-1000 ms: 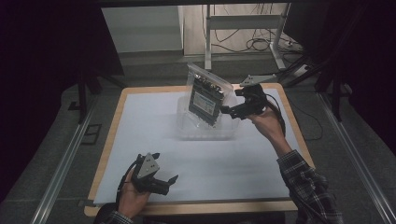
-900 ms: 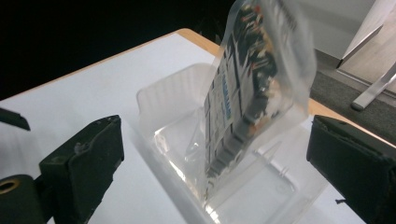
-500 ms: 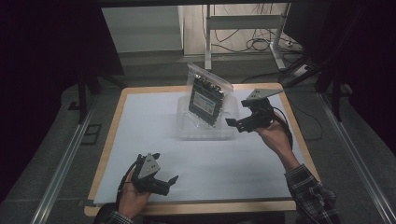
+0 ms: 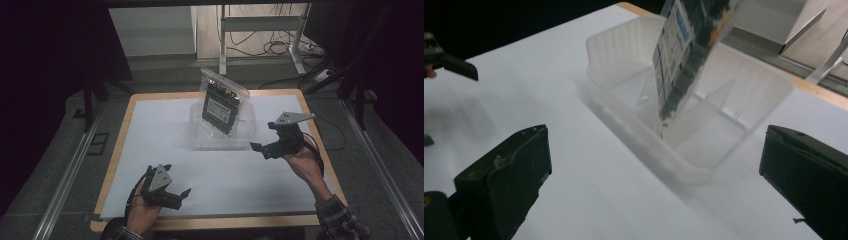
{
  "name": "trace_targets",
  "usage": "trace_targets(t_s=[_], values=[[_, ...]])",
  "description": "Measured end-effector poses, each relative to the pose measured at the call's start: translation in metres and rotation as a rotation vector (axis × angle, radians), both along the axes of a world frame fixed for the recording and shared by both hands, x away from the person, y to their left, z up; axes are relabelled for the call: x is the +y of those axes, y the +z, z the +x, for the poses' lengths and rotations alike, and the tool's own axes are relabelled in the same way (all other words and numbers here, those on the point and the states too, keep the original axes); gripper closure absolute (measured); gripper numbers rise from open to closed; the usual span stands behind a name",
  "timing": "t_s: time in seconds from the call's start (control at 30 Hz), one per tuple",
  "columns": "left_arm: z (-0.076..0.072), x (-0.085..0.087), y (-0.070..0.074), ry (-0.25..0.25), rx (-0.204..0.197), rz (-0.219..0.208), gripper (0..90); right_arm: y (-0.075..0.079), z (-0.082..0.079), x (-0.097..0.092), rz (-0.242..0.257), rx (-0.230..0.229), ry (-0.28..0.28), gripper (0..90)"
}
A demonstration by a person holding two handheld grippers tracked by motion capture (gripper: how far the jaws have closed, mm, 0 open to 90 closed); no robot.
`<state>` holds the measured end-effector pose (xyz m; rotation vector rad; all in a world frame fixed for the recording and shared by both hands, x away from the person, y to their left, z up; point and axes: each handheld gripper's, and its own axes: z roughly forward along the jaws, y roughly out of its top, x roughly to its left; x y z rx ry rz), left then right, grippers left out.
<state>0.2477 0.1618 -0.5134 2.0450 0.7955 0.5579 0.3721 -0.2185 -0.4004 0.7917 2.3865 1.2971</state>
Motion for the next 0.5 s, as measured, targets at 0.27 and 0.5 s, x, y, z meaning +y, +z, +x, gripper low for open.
trace_targets(t_s=[0.27,0.5], values=[[0.000,0.000,0.000,0.002,0.002,0.003,0.0,-0.019,-0.021,-0.014,-0.007,-0.001,-0.016,0.0],[0.000,-0.001,0.000,0.005,0.004,0.004,0.0,-0.032,-0.037,-0.025,-0.007,-0.001,-0.015,0.0]])
